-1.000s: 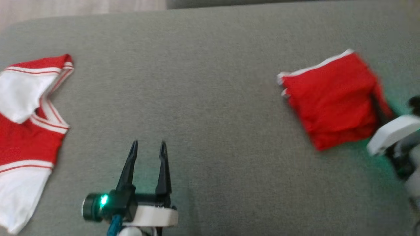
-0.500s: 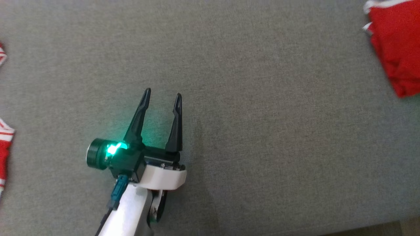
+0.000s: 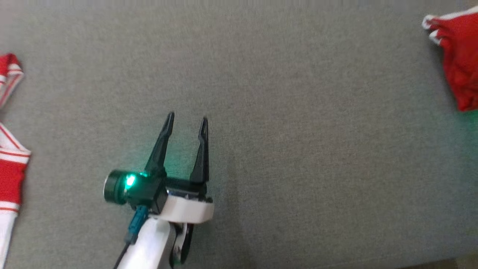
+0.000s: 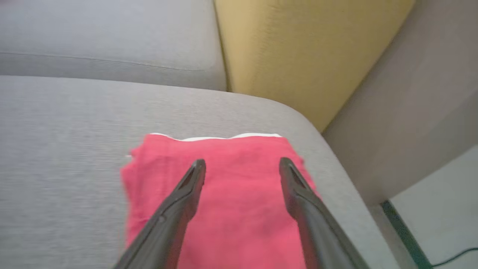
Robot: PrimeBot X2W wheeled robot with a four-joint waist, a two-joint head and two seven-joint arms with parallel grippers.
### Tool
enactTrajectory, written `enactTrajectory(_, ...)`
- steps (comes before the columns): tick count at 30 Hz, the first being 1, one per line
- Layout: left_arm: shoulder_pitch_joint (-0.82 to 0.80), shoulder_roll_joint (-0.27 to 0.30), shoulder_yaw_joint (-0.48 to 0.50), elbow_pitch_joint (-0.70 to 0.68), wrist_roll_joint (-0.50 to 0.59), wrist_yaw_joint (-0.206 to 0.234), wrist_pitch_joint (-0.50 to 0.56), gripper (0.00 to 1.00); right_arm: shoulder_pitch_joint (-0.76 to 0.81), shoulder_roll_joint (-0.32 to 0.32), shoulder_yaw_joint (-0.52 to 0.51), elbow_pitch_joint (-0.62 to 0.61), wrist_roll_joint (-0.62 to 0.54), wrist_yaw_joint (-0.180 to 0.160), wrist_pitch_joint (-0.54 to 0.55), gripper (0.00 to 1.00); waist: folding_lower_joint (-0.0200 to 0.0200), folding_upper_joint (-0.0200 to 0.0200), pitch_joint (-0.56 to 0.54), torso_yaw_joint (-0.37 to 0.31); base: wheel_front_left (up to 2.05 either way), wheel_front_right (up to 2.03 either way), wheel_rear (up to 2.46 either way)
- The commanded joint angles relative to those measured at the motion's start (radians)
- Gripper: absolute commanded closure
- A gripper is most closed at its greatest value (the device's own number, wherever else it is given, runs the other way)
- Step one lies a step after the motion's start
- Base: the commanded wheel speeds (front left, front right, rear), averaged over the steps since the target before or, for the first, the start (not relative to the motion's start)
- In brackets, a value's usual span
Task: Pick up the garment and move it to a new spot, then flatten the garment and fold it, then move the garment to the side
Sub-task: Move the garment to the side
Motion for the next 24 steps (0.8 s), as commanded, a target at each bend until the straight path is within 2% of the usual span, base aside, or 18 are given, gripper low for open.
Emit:
enactTrajectory(1, 0.027, 0.001, 0.035, -0.020, -0.008, 0.012, -0.005, 0.00, 0.055, 0.002, 0.006, -0.026, -0.011, -0.001, -0.013, 0.00, 0.0001, 0.0000, -0.075, 0.008, 0.00, 0.00, 0.00)
enactTrajectory(7, 0.108, 0.001, 0.082, 0.031, -0.020, 0.061, -0.005, 0.00, 0.210, 0.168, -0.024, -0.172, -0.035, -0.001, -0.014, 0.00, 0.0001, 0.0000, -0.219, 0.018, 0.00, 0.00, 0.00)
enactTrajectory(12, 0.201, 0.001, 0.121, 0.055, -0.020, 0.089, -0.005, 0.00, 0.411, 0.313, -0.035, -0.321, -0.079, -0.001, -0.014, 0.00, 0.0001, 0.0000, -0.356, 0.033, 0.00, 0.00, 0.00)
enactTrajectory(15, 0.250, 0.001, 0.139, 0.046, -0.034, 0.101, -0.005, 0.00, 0.529, 0.385, -0.060, -0.441, -0.124, -0.001, -0.014, 0.00, 0.0001, 0.0000, -0.399, 0.045, 0.00, 0.00, 0.00)
enactTrajectory(19, 0.285, 0.001, 0.160, 0.025, -0.037, 0.100, -0.005, 0.00, 0.667, 0.447, -0.111, -0.624, -0.226, -0.001, -0.014, 0.00, 0.0001, 0.0000, -0.436, 0.067, 0.00, 0.00, 0.00)
enactTrajectory(24, 0.328, 0.001, 0.193, -0.012, 0.008, 0.093, -0.005, 0.00, 0.796, 0.509, -0.215, -0.753, -0.295, -0.001, -0.014, 0.00, 0.0001, 0.0000, -0.473, 0.086, 0.00, 0.00, 0.00)
